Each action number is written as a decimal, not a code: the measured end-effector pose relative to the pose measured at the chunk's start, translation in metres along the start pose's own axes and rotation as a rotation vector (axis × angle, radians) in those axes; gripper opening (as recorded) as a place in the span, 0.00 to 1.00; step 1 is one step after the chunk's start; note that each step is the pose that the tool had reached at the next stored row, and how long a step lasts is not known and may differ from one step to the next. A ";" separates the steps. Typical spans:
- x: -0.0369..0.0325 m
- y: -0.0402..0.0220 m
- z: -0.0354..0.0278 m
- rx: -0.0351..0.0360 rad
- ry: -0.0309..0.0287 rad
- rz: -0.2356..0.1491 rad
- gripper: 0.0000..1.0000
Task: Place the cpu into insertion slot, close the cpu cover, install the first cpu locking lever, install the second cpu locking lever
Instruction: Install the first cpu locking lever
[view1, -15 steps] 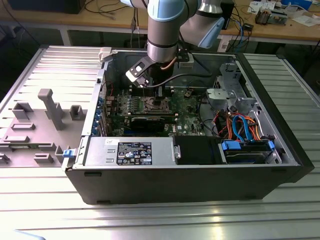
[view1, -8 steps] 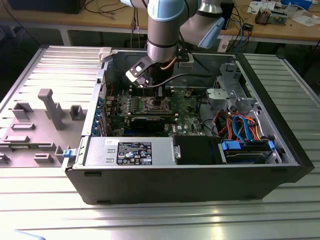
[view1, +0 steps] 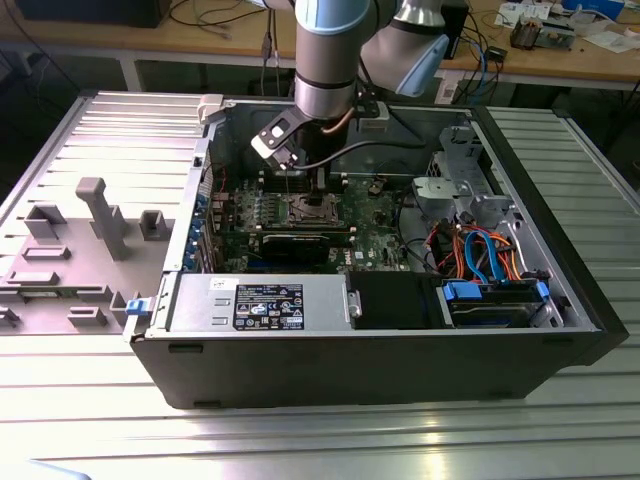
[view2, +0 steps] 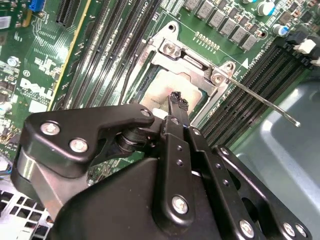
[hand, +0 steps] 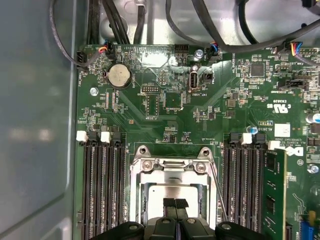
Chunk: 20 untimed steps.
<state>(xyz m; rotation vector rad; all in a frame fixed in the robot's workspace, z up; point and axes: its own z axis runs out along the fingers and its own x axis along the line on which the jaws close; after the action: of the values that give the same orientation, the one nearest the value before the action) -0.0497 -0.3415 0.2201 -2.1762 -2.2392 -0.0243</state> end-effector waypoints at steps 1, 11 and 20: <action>0.0001 0.0000 -0.0042 0.0000 0.0000 0.000 0.11; 0.0006 0.0000 -0.0275 0.0001 -0.0015 0.000 0.11; 0.0008 0.0000 -0.0318 0.0001 -0.0028 0.000 0.11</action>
<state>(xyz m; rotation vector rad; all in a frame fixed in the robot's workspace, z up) -0.0497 -0.3415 0.2519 -2.1774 -2.2407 -0.0211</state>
